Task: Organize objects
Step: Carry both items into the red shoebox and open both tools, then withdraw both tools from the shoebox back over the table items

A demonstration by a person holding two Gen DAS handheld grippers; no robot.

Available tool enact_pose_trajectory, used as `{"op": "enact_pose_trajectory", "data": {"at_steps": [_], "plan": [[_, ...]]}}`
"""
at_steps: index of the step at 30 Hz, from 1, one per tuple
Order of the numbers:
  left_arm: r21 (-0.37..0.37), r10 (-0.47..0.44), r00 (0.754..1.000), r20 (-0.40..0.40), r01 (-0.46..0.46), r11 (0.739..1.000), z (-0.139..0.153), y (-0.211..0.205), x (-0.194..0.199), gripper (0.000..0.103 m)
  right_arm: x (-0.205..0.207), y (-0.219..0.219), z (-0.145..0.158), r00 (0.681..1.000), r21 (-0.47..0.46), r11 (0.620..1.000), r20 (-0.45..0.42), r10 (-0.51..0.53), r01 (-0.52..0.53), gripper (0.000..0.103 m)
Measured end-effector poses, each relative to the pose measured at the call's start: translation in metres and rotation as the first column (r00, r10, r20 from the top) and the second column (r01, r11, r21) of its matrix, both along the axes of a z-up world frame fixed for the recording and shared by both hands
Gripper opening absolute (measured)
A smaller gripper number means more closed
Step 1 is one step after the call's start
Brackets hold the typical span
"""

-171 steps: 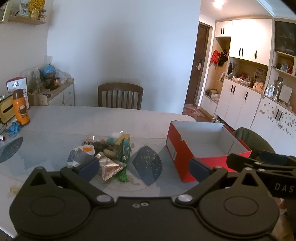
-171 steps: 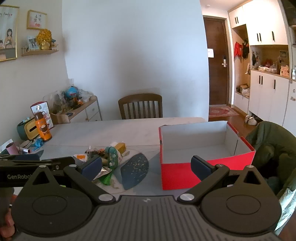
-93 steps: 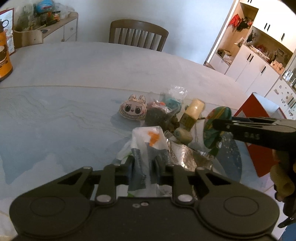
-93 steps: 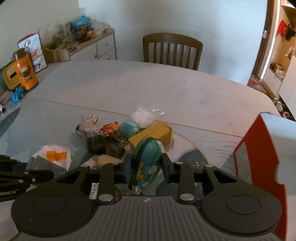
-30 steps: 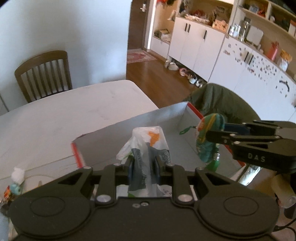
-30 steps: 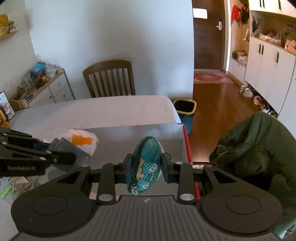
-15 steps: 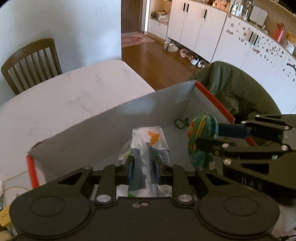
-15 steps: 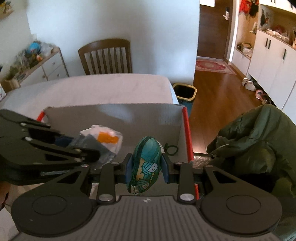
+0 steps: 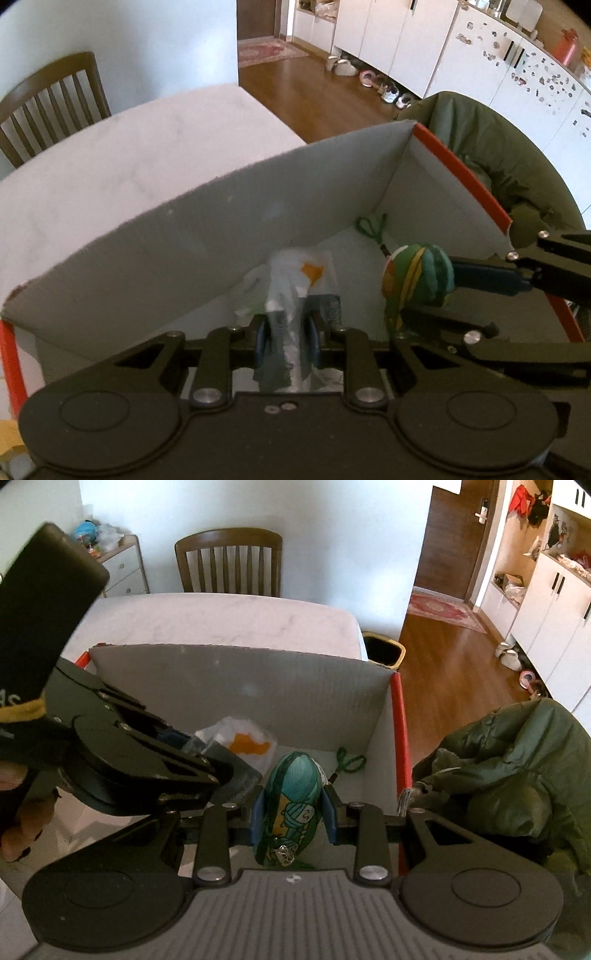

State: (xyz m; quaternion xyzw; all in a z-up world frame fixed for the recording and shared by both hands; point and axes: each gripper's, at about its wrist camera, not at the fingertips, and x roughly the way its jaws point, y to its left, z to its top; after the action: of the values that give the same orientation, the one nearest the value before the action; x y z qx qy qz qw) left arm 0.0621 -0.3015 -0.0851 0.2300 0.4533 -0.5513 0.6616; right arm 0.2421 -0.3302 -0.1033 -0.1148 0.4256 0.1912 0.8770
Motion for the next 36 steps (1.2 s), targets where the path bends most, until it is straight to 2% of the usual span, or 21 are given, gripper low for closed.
{"op": "enact_pose_trajectory", "data": {"at_steps": [9,10,11,13,15,24,25,36], "plan": [[0.025,0.000,1.000,0.006,0.000,1.000,-0.002,-0.006,-0.003,0.034,0.004,-0.006,0.002,1.000,0.008,1.000,-0.010,-0.017,0.017,0.033],[0.023,0.002,1.000,0.005,-0.002,1.000,-0.002,-0.006,-0.003,0.040,0.003,-0.006,0.004,1.000,0.008,1.000,-0.007,-0.019,0.019,0.035],[0.023,0.007,1.000,0.004,-0.007,1.000,-0.001,-0.006,-0.003,0.055,0.002,-0.007,0.005,1.000,0.009,1.000,-0.002,-0.019,0.019,0.037],[0.011,0.023,1.000,0.019,-0.024,1.000,0.002,-0.003,-0.003,0.068,0.001,-0.010,0.006,1.000,0.013,1.000,0.007,-0.013,0.013,0.040],[-0.001,0.019,1.000,0.018,-0.019,1.000,0.005,0.001,-0.003,0.067,-0.001,-0.011,0.009,1.000,0.011,1.000,0.022,-0.017,0.016,0.046],[-0.043,0.044,0.999,0.018,-0.043,0.998,0.022,0.026,0.001,0.067,-0.015,-0.021,0.028,0.999,0.071,0.997,0.039,-0.034,0.031,0.052],[-0.074,0.042,0.999,0.006,-0.041,0.996,0.024,0.029,0.002,0.067,-0.017,-0.022,0.031,0.998,0.076,0.997,0.045,-0.034,0.030,0.053],[-0.170,0.074,0.997,0.019,-0.070,0.983,0.059,0.075,0.007,0.068,-0.048,-0.019,0.065,0.995,0.140,0.990,0.093,-0.029,0.016,0.053]]}}
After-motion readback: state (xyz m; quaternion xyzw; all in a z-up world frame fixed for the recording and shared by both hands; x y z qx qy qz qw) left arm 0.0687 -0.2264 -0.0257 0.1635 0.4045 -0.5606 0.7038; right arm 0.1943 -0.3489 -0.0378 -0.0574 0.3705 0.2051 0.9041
